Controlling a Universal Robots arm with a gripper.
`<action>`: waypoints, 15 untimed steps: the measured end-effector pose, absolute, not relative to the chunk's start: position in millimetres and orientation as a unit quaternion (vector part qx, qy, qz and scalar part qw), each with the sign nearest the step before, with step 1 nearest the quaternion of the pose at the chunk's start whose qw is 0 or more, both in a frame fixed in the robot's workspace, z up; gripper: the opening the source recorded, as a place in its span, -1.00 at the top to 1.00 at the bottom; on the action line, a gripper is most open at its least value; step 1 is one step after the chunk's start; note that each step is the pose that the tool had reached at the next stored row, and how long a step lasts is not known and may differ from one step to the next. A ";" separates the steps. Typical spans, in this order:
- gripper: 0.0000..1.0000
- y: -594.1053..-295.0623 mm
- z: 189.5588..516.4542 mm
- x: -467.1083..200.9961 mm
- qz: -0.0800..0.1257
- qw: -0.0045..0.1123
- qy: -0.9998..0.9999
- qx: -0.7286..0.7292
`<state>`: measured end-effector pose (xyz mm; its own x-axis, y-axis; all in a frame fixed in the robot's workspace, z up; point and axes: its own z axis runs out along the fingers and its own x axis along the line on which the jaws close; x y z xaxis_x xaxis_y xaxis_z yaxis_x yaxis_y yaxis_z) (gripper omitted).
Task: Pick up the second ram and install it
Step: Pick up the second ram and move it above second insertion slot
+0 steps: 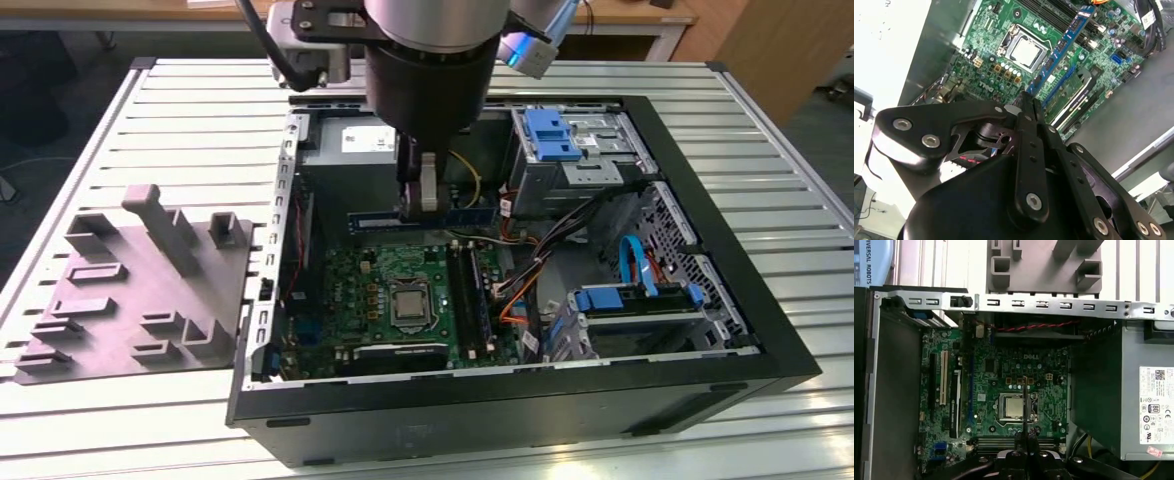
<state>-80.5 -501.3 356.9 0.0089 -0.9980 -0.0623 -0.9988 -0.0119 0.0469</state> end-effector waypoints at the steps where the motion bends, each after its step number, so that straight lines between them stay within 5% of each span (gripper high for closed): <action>1: 0.75 -501.3 355.0 -79.9 0.039 0.005 0.703 -0.710; 15: 0.75 -501.2 333.0 -78.8 0.039 0.005 0.703 -0.710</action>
